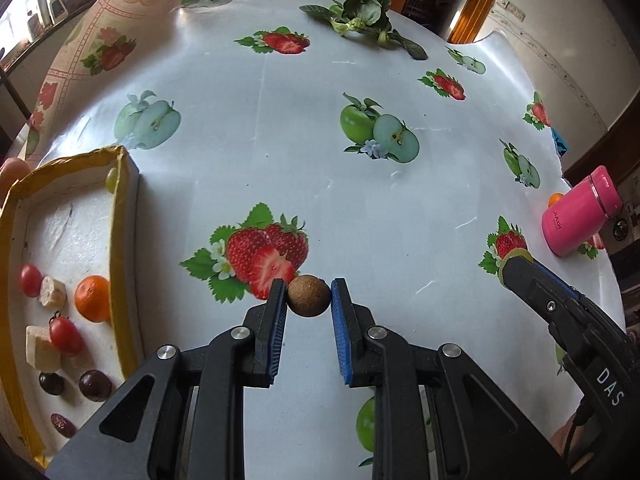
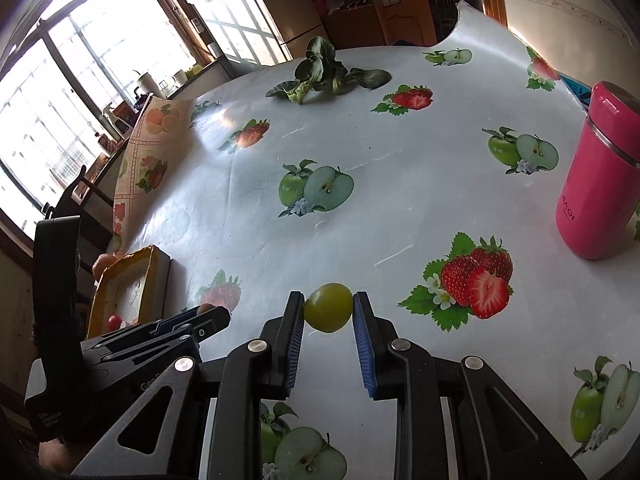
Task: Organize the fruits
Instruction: 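Carry the brown nut and green grape over the tray with both tools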
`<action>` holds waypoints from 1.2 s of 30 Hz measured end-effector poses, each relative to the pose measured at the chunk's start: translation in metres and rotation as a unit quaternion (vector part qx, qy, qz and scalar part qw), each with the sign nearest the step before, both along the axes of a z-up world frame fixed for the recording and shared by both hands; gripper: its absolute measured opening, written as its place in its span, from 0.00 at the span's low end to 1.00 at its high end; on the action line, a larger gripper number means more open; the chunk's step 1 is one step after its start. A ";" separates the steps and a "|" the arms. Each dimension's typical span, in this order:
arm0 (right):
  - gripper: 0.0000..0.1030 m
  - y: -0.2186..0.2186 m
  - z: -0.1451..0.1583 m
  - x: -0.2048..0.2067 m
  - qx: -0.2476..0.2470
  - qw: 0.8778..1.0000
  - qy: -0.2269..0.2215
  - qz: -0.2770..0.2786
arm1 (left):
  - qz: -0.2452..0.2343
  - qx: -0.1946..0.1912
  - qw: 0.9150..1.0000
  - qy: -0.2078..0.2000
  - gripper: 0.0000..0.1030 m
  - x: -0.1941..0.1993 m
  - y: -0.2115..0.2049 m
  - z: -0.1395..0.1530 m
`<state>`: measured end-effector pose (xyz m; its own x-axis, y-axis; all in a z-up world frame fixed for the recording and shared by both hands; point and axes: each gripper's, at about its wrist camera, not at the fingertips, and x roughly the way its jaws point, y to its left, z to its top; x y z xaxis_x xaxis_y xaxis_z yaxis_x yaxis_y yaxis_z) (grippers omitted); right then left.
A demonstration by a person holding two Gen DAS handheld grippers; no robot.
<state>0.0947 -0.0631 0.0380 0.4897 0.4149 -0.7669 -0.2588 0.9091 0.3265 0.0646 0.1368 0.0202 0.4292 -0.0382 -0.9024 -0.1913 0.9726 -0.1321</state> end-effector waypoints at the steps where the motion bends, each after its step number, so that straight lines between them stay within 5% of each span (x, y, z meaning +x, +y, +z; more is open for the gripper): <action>1: 0.24 0.004 0.003 -0.003 0.000 1.000 -0.003 0.005 | 0.005 0.000 1.000 -0.003 0.19 -0.005 0.005 0.003; 36: 0.24 0.137 0.022 -0.060 -0.015 0.992 -0.020 0.125 | 0.108 0.002 0.994 -0.024 0.19 -0.090 0.124 0.028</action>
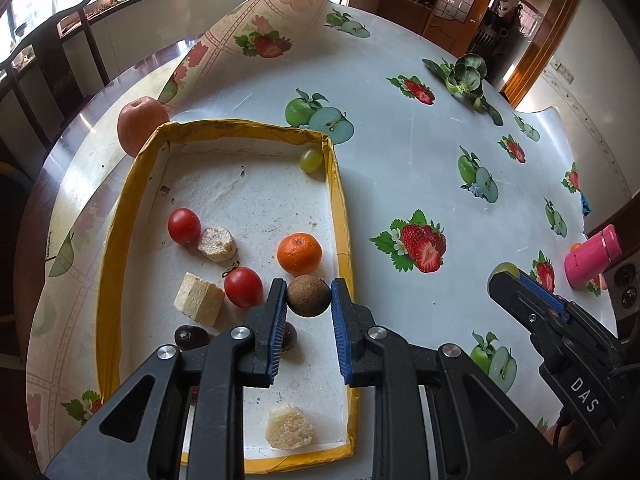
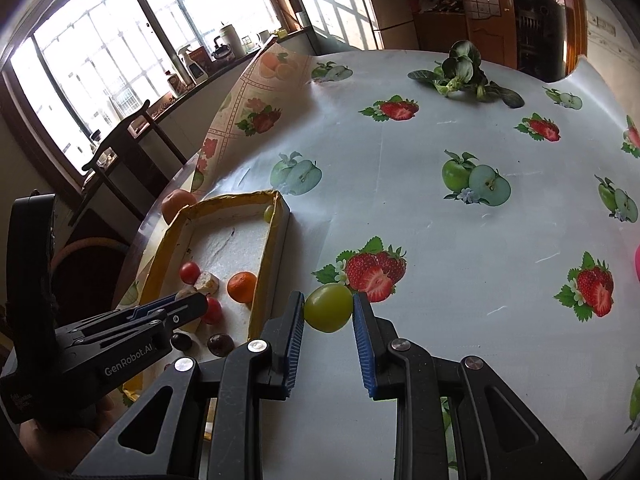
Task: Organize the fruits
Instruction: 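Carry the brown nut and green grape over the tray with both tools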
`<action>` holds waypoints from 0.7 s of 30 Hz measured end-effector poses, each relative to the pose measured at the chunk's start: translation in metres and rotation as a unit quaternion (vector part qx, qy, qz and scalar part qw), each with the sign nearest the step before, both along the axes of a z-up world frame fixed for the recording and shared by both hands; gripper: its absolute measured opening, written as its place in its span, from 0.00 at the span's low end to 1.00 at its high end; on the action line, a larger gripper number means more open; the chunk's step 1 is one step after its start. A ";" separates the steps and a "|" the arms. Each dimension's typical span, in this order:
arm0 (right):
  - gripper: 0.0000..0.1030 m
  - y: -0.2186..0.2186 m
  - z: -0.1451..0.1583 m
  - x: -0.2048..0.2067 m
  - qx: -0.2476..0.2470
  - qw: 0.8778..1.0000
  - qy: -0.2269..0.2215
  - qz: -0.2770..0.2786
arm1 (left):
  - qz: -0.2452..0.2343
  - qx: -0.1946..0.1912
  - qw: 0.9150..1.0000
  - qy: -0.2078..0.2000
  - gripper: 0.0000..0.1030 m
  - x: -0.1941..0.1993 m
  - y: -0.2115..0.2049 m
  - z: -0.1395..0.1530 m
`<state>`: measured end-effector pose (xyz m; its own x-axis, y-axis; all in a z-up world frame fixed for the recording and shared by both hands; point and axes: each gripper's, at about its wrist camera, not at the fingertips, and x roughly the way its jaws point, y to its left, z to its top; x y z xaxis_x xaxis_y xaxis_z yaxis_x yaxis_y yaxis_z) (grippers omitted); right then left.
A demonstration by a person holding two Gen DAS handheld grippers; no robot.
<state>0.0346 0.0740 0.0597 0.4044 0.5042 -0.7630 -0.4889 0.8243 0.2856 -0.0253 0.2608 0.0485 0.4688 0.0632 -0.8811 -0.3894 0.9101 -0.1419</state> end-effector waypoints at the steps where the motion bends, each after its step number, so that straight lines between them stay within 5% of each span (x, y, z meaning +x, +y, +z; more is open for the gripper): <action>1: 0.24 0.002 -0.001 0.000 0.000 1.000 0.000 0.002 | 0.002 0.000 1.000 0.001 0.19 -0.001 0.002 0.000; 21: 0.24 0.062 -0.014 -0.003 -0.005 0.999 0.010 0.051 | 0.038 -0.008 0.999 0.012 0.19 -0.007 0.049 -0.014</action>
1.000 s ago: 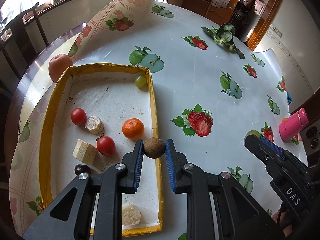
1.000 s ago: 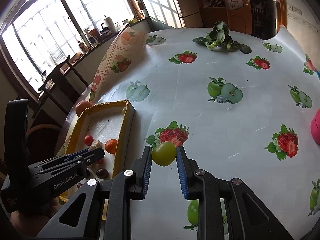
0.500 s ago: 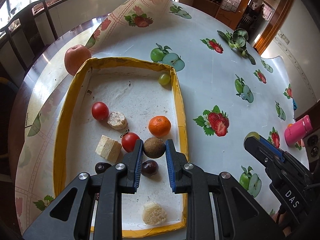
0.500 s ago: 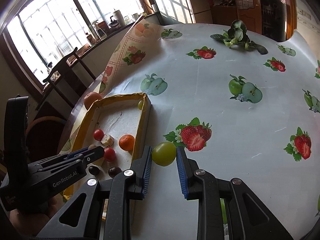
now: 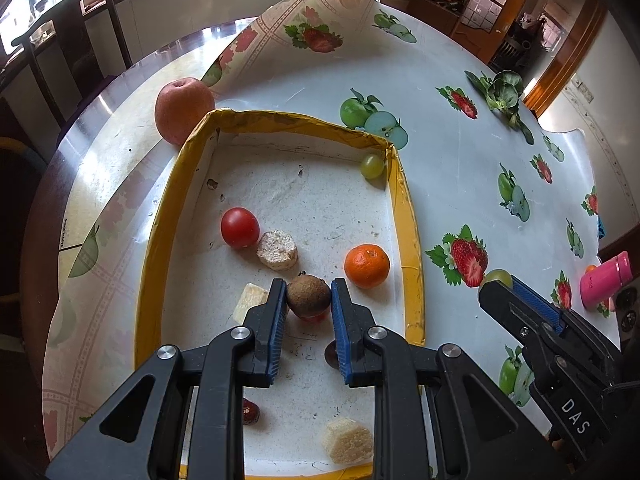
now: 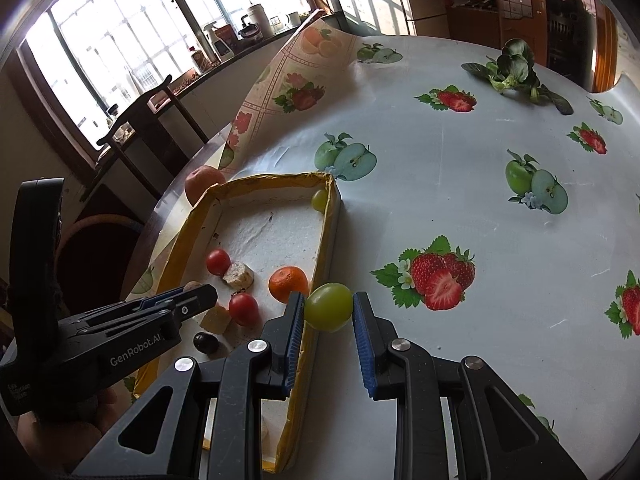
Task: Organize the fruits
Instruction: 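Carry the brown nut and green grape over the tray with both tools, then open the left tool to drop the nut while the right tool drops the grape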
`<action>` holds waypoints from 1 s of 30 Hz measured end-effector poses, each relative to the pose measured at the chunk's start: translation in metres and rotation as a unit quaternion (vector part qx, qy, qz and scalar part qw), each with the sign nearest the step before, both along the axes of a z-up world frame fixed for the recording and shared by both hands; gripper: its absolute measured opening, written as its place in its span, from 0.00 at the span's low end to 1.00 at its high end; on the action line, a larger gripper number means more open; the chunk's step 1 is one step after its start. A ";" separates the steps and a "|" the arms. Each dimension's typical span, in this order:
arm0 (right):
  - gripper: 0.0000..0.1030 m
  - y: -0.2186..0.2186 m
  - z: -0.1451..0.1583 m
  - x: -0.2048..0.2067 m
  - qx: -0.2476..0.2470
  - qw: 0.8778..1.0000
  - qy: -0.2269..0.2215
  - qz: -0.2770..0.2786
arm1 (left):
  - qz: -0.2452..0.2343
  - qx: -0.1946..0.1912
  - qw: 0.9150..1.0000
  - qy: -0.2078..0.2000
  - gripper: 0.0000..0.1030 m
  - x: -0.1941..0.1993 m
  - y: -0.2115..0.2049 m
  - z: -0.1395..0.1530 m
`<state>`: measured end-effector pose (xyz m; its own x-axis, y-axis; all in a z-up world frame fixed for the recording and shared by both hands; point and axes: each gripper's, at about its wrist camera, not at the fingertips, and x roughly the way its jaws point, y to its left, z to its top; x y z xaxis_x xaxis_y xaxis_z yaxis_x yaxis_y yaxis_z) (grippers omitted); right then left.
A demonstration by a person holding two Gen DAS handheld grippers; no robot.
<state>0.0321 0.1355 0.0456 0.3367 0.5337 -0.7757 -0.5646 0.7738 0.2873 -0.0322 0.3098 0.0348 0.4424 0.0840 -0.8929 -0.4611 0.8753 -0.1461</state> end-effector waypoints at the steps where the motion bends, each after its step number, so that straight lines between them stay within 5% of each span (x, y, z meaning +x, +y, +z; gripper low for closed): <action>1: 0.24 0.004 0.000 0.001 0.000 1.000 0.000 0.003 | 0.001 -0.001 1.000 0.001 0.19 0.001 0.003 -0.001; 13: 0.24 0.058 -0.006 0.026 0.014 0.999 -0.003 0.044 | 0.017 0.000 1.000 -0.002 0.19 0.032 0.041 -0.003; 30: 0.24 0.121 -0.054 0.056 -0.034 0.994 0.019 0.106 | 0.016 0.005 0.999 0.038 0.19 0.080 0.072 -0.040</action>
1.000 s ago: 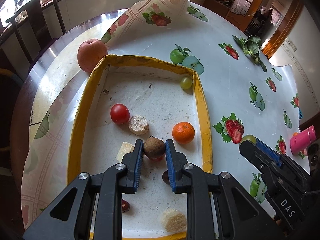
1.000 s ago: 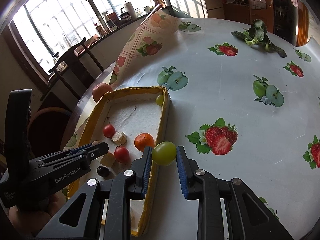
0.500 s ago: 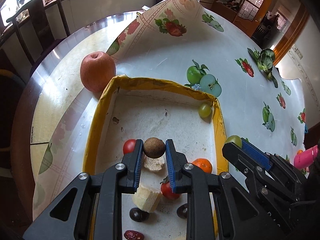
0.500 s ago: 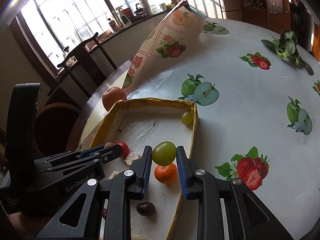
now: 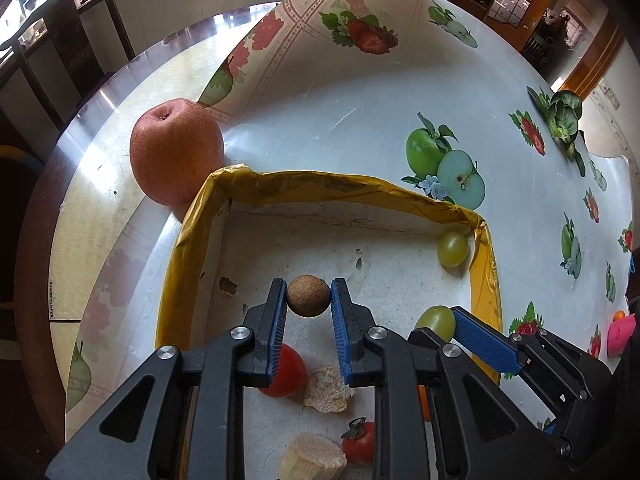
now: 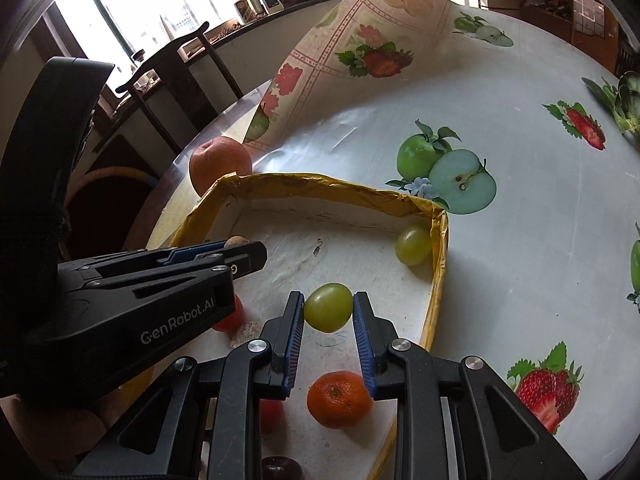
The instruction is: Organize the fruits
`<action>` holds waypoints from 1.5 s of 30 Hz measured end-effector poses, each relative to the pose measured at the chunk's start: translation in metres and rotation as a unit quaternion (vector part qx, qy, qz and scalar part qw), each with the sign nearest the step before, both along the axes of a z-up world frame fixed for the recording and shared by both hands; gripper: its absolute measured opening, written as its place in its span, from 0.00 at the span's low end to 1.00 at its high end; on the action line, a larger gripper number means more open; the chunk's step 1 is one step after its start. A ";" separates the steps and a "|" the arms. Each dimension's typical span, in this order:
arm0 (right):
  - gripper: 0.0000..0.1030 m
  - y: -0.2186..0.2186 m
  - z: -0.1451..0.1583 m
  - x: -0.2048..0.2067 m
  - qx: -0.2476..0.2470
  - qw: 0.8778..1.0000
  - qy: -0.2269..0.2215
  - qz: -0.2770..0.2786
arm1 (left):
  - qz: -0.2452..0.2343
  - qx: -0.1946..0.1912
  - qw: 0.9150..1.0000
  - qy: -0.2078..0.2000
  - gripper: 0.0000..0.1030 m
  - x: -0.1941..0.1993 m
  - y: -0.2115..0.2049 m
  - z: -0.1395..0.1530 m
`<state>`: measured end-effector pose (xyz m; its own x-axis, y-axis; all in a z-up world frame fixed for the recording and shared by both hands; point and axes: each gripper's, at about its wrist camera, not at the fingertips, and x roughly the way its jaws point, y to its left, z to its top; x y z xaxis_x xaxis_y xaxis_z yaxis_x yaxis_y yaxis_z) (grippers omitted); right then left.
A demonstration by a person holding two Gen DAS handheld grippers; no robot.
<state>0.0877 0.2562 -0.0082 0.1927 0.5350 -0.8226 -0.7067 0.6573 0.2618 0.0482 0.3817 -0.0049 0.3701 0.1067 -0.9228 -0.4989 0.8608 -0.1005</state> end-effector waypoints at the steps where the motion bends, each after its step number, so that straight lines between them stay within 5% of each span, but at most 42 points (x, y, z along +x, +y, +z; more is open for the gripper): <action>1: 0.24 0.001 -0.002 0.001 -0.001 1.000 0.002 0.001 | 0.000 0.000 1.000 0.002 0.19 0.001 0.000 -0.001; 12: 0.27 0.004 -0.010 0.007 -0.013 1.000 0.005 0.002 | 0.011 -0.008 1.000 0.028 0.22 0.007 0.004 -0.016; 14: 0.29 0.004 -0.009 0.007 -0.013 1.000 0.006 0.004 | 0.021 0.001 0.999 0.033 0.50 0.005 0.004 -0.015; 17: 0.41 0.002 -0.003 0.004 -0.011 1.000 -0.001 0.009 | 0.031 0.008 0.999 0.019 0.63 -0.003 0.003 -0.007; 28: 0.45 -0.034 0.019 -0.019 0.002 0.999 -0.011 0.040 | 0.013 -0.001 1.000 0.014 0.67 -0.047 -0.022 0.016; 33: 0.51 -0.056 0.026 -0.040 -0.002 0.998 -0.017 0.058 | 0.000 0.004 1.000 0.001 0.67 -0.077 -0.040 0.029; 38: 0.74 -0.078 0.033 -0.064 0.004 0.995 -0.027 0.101 | -0.009 0.005 1.000 -0.003 0.68 -0.110 -0.056 0.039; 45: 0.77 -0.099 0.041 -0.086 0.016 0.989 -0.029 0.147 | -0.044 0.033 0.999 0.001 0.69 -0.151 -0.087 0.046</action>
<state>0.0014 0.1574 0.0324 0.0724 0.6007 -0.7962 -0.8801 0.4140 0.2324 -0.1030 0.2942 0.0407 0.3788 0.1339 -0.9158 -0.4216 0.9058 -0.0419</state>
